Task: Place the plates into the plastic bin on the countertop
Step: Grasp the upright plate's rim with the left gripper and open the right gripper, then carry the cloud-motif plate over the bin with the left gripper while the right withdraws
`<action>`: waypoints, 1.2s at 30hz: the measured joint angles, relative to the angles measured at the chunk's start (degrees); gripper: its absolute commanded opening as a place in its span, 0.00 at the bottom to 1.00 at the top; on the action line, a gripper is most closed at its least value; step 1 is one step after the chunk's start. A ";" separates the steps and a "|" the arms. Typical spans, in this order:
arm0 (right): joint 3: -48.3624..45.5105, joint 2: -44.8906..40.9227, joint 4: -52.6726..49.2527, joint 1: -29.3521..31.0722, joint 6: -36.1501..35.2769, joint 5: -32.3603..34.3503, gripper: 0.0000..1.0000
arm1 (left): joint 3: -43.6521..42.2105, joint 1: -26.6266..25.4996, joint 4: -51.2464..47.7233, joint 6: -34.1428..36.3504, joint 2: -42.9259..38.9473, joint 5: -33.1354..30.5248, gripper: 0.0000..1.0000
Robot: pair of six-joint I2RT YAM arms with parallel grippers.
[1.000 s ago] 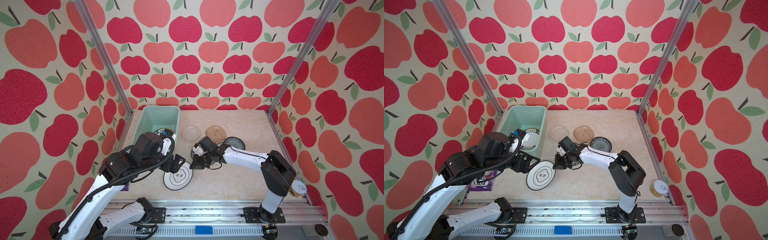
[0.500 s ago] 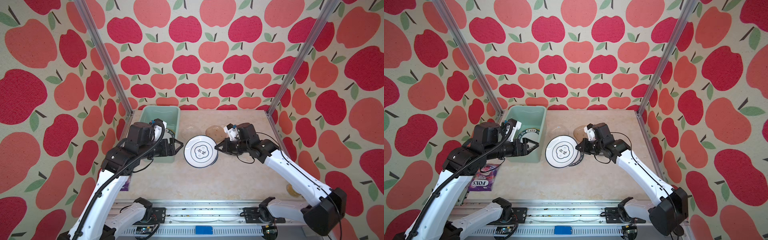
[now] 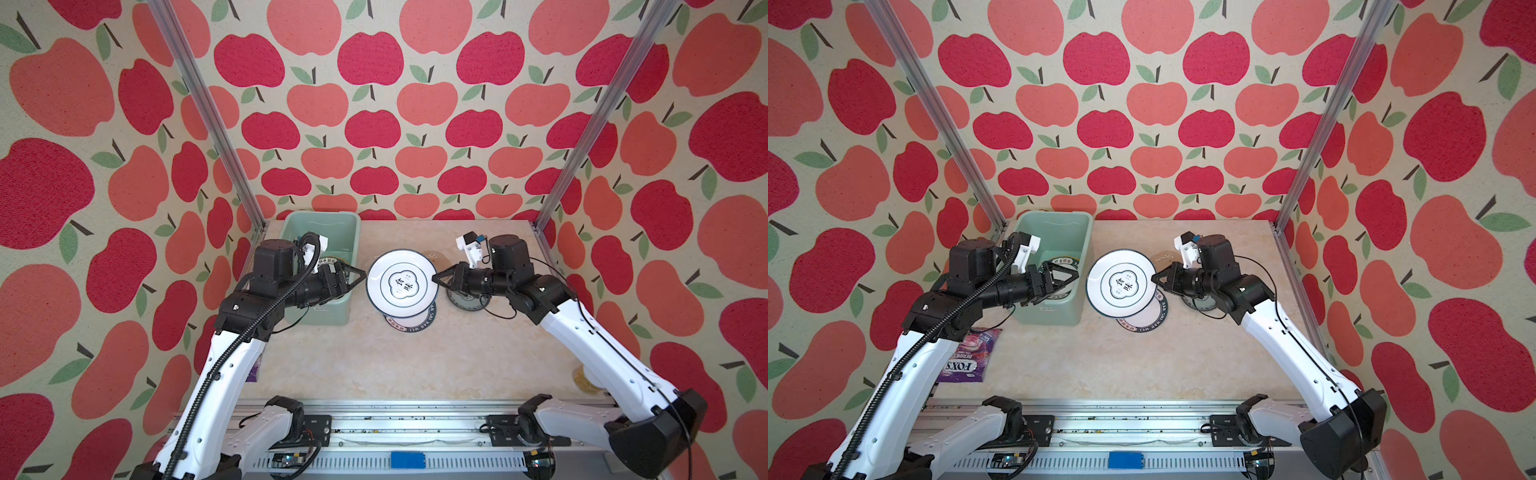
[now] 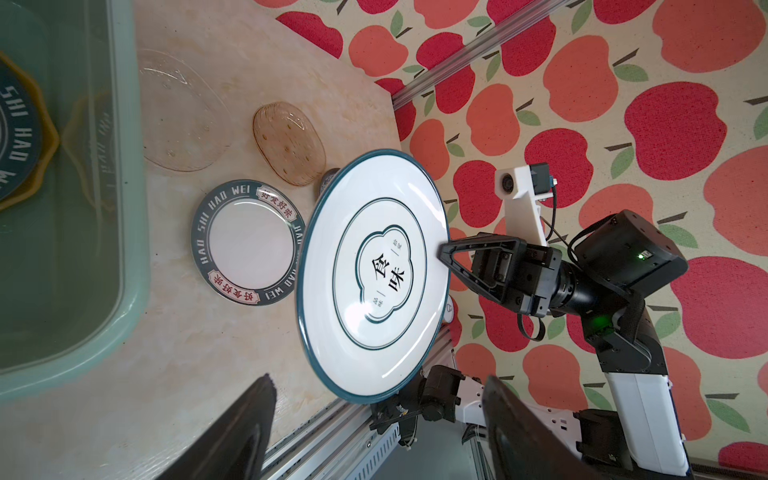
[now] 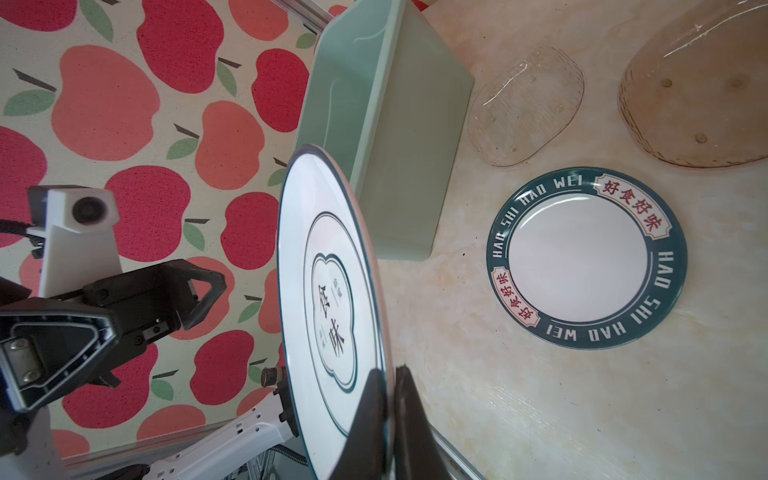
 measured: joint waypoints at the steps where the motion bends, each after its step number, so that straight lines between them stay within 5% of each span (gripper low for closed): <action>1: 0.59 0.13 0.22 0.15 0.28 -0.13 0.00 | -0.46 0.00 0.37 0.00 0.00 -0.02 0.80; 13: 4.70 2.64 3.08 3.67 2.54 -0.81 0.00 | -6.62 0.00 10.86 -4.90 0.13 0.09 0.70; 34: 4.31 4.44 8.98 5.01 6.51 -0.59 0.00 | -9.97 0.13 19.78 -10.84 0.04 2.12 0.03; 36: 4.17 4.55 9.16 5.03 6.56 -0.46 0.17 | -10.01 0.39 19.76 -11.61 0.11 2.23 0.00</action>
